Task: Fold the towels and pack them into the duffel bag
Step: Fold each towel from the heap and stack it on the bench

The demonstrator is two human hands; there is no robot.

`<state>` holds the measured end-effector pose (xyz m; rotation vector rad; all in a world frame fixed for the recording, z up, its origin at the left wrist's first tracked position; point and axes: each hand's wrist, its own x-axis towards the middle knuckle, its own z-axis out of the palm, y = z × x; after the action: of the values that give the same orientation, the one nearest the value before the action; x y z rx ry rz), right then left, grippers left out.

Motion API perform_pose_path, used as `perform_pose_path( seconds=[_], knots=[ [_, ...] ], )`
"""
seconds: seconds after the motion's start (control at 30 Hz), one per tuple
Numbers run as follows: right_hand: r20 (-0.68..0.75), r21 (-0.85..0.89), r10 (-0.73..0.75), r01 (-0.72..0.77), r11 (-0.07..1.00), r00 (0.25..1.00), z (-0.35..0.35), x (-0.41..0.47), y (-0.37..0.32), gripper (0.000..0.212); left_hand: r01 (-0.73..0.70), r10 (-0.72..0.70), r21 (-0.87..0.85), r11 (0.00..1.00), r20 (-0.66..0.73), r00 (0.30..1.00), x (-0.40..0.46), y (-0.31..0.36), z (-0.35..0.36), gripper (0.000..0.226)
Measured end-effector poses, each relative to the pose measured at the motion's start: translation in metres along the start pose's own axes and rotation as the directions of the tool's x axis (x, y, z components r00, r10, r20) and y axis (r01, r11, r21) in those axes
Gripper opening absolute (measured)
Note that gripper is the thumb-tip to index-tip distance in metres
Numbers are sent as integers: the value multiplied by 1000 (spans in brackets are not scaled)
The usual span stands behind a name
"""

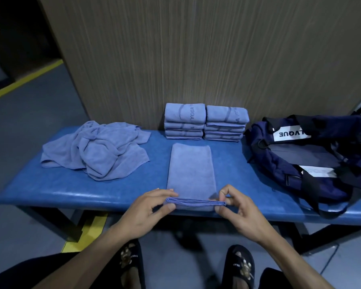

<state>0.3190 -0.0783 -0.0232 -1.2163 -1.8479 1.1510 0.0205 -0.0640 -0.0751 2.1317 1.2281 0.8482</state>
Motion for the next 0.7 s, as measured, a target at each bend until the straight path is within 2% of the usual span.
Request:
perform_pose_path(
  seconds=[0.17, 0.33, 0.4, 0.47, 0.57, 0.7],
  knots=[
    [-104, 82, -26, 35, 996, 994, 6, 15, -3, 18, 110, -123, -198, 974, -55, 991, 13, 3, -3, 46],
    [-145, 223, -17, 50, 974, 989, 9, 27, -5, 18, 149, -168, -253, 956, -56, 984, 19, 5, -6, 56],
    [-161, 227, -11, 48, 973, 987, 12, 28, -5, 18, 190, -215, -294, 937, -53, 975, 18, 3, -4, 53],
    [-205, 220, 10, 37, 975, 979, 17, 29, -3, 17, 220, -242, -254, 942, -62, 968, 20, 1, -1, 65],
    [-285, 197, 92, -36, 980, 954, 23, 35, 5, 15, 273, -296, -187, 943, -105, 949, 24, -2, 4, 75],
    [-375, 134, 205, -166, 977, 904, 26, 46, 13, 11, 331, -366, -222, 917, -143, 920, 38, 3, 6, 70]
  ],
)
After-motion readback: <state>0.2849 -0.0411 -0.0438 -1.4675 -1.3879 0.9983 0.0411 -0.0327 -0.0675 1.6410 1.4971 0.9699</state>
